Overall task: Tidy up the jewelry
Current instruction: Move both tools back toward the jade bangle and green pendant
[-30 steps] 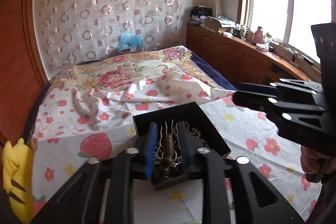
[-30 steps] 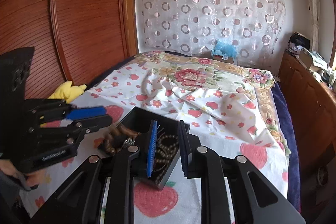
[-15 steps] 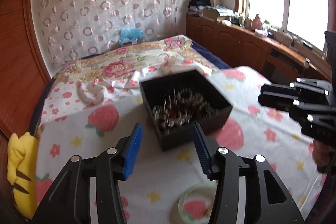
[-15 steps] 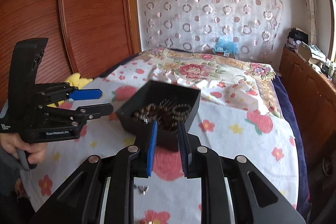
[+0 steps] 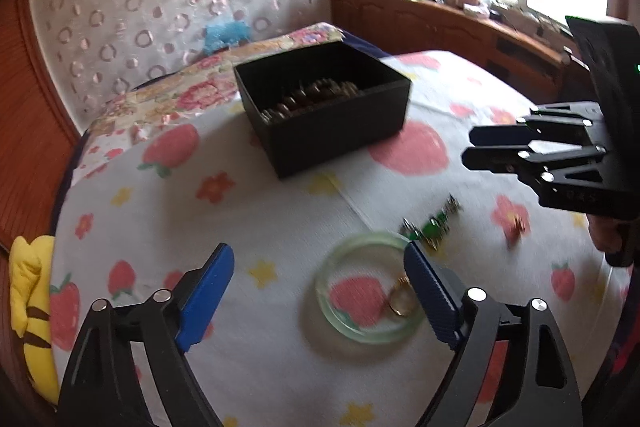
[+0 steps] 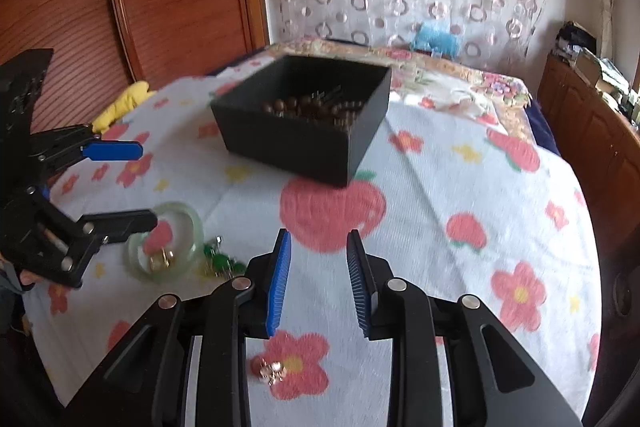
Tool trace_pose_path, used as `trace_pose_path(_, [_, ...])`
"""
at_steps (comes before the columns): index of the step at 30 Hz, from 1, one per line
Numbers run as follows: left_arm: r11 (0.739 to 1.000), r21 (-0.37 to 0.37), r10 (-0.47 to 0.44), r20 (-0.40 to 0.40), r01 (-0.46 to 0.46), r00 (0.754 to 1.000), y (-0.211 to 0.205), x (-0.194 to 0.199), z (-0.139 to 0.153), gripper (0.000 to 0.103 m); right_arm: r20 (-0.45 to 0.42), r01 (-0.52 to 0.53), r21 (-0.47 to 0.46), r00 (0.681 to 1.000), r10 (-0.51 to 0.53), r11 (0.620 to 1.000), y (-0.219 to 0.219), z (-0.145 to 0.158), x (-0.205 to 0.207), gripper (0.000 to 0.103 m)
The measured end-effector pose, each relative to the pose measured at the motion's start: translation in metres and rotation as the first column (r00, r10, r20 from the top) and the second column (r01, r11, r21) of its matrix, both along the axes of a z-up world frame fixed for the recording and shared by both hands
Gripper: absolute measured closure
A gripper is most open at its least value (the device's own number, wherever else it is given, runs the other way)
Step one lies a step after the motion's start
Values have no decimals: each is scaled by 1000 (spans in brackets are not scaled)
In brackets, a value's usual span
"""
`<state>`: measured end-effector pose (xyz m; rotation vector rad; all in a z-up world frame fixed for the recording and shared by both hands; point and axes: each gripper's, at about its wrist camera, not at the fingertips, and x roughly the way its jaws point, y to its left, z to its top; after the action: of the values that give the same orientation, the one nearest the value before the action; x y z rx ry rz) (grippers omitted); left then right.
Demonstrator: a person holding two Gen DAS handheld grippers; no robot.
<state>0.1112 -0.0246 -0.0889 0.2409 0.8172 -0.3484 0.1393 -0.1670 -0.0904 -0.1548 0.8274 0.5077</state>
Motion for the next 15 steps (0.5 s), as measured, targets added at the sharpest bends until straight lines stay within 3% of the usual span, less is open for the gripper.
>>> trace_pose_path(15, [999, -4, -45, -78, 44, 996, -26, -13, -22, 14, -33, -8, -44, 999, 6, 999, 6, -12, 0, 72])
